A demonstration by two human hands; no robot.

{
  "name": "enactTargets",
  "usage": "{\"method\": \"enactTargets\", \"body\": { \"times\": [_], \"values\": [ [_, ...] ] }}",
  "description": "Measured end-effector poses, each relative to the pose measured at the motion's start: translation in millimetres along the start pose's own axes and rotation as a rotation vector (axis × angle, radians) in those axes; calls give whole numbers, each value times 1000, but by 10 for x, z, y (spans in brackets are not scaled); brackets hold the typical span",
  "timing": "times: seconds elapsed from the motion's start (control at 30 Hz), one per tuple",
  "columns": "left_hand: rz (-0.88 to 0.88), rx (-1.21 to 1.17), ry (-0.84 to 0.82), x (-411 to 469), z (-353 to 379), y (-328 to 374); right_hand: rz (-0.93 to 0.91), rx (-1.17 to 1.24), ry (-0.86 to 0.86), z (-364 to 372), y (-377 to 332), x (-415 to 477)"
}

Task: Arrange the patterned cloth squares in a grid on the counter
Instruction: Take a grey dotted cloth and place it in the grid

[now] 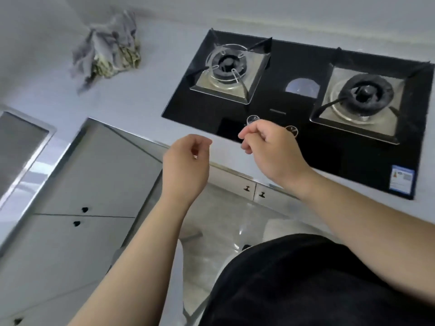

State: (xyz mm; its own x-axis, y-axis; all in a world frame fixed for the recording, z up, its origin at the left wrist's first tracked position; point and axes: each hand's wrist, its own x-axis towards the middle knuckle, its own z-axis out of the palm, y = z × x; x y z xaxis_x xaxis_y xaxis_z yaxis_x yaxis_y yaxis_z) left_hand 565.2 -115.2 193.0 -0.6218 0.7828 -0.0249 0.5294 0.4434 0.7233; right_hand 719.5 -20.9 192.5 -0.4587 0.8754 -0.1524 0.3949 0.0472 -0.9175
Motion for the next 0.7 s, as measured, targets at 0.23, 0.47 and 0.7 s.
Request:
{"method": "enactTargets", "body": {
  "times": [0.23, 0.47, 0.7],
  "values": [
    [-170, -49, 129, 507, -718, -820, -31, -48, -174, 1095, -386, 678],
    [-274, -23, 195, 1471, -1423, -1407, -19, -5, -284, 2205, -885, 1611],
    [-268, 3, 226, 2218, -1961, -1711, -53, -28, -300, 2971, -1375, 2324]
  ]
}}
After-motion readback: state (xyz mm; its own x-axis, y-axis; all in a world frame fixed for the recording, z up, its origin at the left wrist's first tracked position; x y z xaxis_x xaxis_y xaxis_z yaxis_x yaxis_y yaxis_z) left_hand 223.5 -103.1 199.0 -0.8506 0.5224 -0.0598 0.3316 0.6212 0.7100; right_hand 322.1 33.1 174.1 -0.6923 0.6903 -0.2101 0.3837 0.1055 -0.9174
